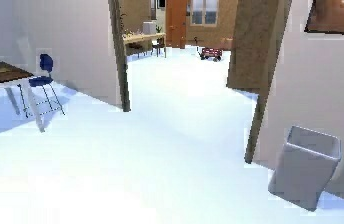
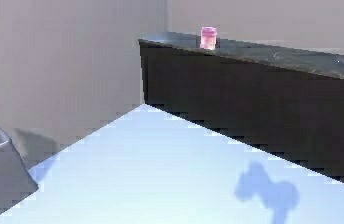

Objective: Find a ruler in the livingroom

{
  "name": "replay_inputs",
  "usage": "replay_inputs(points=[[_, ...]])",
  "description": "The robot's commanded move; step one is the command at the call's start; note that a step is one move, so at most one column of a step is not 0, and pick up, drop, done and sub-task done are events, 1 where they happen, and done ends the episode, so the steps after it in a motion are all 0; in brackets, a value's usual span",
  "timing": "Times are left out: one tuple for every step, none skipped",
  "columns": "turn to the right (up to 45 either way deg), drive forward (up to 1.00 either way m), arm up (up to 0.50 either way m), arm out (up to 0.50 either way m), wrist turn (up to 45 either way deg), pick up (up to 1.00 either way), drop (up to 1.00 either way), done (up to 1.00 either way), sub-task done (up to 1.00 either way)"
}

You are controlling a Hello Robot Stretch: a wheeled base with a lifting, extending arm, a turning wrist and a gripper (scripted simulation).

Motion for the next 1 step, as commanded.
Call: replay_inputs(points=[[0.0,1.0,0.0,0.0,0.0,0.0,0.0,0.0,0.0]])
